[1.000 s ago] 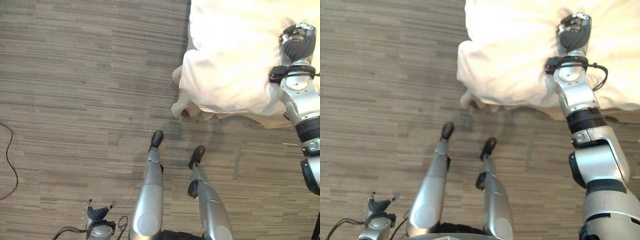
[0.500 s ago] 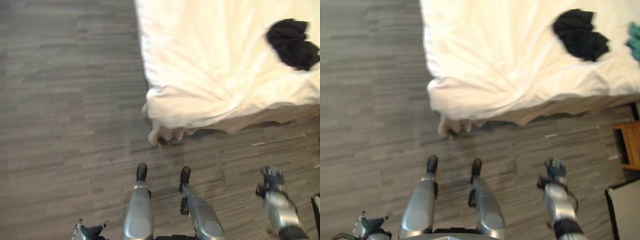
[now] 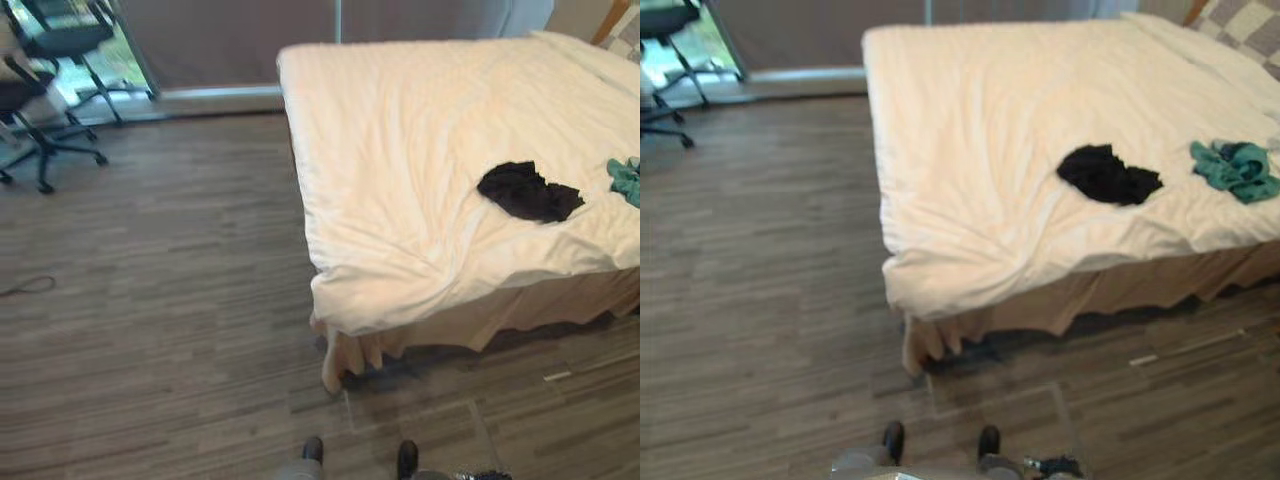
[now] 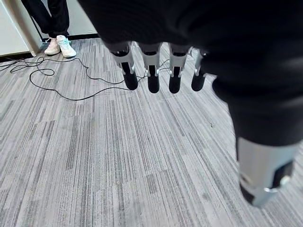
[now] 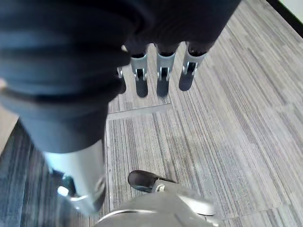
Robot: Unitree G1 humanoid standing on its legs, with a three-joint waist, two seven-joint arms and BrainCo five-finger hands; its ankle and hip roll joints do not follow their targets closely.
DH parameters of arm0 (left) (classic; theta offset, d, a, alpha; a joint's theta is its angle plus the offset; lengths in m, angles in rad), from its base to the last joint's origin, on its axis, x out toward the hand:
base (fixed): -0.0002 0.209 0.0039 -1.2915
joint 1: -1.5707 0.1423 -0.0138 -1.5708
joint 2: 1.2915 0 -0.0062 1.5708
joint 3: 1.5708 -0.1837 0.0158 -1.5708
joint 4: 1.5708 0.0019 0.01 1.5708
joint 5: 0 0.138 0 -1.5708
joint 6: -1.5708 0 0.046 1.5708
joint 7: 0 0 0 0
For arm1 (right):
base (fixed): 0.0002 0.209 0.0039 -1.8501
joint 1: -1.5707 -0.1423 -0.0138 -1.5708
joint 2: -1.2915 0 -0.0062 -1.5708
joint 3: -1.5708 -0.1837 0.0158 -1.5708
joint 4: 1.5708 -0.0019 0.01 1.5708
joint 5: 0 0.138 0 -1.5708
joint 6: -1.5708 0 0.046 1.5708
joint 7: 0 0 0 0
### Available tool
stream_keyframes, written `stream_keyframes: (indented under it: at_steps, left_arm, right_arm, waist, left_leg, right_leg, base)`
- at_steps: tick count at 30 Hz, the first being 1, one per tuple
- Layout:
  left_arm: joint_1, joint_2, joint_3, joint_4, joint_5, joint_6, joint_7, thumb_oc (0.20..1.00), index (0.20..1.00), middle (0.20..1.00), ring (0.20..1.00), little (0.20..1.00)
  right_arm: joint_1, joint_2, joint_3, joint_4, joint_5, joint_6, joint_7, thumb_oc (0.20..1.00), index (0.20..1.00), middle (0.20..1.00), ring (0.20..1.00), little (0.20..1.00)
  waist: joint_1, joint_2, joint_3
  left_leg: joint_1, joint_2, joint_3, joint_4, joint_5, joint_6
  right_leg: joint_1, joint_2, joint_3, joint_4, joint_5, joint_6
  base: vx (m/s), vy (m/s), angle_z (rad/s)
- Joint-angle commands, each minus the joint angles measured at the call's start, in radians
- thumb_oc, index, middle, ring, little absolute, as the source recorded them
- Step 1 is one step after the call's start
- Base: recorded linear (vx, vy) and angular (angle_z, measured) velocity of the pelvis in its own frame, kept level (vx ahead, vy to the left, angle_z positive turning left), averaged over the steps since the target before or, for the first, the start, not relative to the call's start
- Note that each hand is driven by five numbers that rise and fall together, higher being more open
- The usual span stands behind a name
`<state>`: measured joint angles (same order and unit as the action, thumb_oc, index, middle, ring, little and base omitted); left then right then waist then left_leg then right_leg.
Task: Tidy up the quilt and then pick up the clothes from the bed and put them into the laundry hamper.
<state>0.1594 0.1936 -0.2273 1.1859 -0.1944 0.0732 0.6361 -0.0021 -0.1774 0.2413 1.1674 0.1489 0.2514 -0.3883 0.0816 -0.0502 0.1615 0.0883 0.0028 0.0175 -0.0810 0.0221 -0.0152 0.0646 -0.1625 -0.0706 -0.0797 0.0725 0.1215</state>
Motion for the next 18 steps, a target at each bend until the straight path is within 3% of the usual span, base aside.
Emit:
stream_keyframes:
  at_steps: [1,3,7,15,18]
  left_arm:
    - [-0.014,0.041,0.017,0.023,-0.036,0.069,-0.037,1.0,1.0,1.0,1.0,1.0]
    - [-0.029,0.069,0.035,0.029,-0.038,0.115,-0.061,1.0,1.0,1.0,1.0,1.0]
    - [-0.052,0.084,0.045,0.025,-0.037,0.155,-0.061,1.0,1.0,1.0,1.0,1.0]
    - [-0.086,0.083,0.026,0.023,0.011,0.148,-0.059,1.0,1.0,1.0,1.0,1.0]
    - [-0.096,0.081,0.008,0.015,0.035,0.139,-0.054,1.0,1.0,1.0,1.0,1.0]
  right_arm:
    - [-0.04,-0.062,0.029,-0.041,-0.028,0.047,-0.06,1.0,1.0,1.0,1.0,1.0]
    - [-0.05,-0.079,0.016,-0.056,0.048,0.038,-0.07,1.0,1.0,1.0,1.0,1.0]
    - [-0.033,-0.084,0.036,-0.08,-0.041,0.003,-0.036,1.0,1.0,1.0,1.0,1.0]
    - [0.005,-0.078,0.005,-0.038,0.025,-0.012,-0.096,1.0,1.0,1.0,1.0,1.0]
    - [0.021,-0.084,-0.019,-0.012,0.04,-0.025,-0.092,1.0,1.0,1.0,1.0,1.0]
  waist:
    - [0.0,0.017,0.024]
    - [-0.011,0.02,0.002]
    - [-0.045,0.026,-0.011]
    - [-0.101,0.03,0.001]
    - [-0.127,0.036,0.02]
  left_leg:
    - [-0.013,-0.003,-0.089,0.043,-0.072,0.002]
    - [0.0,-0.002,-0.07,0.045,-0.081,0.008]
    - [0.019,0.005,-0.038,0.061,-0.103,0.013]
    - [0.028,0.016,0.023,0.106,-0.136,0.028]
    - [0.032,0.025,0.066,0.126,-0.146,0.031]
  right_leg:
    - [-0.019,-0.006,0.025,0.073,-0.017,0.065]
    - [-0.015,-0.012,0.038,0.079,-0.022,0.066]
    - [-0.019,-0.013,0.071,0.093,-0.029,0.065]
    - [-0.057,-0.02,0.109,0.161,-0.043,0.07]
    - [-0.094,-0.017,0.087,0.199,-0.047,0.07]
  base:
    - [0.05,0.087,-0.02]
    - [0.06,0.053,-0.03]
    - [0.04,0.023,-0.27]
    - [0.02,-0.023,-0.3]
    - [0.02,-0.047,-0.52]
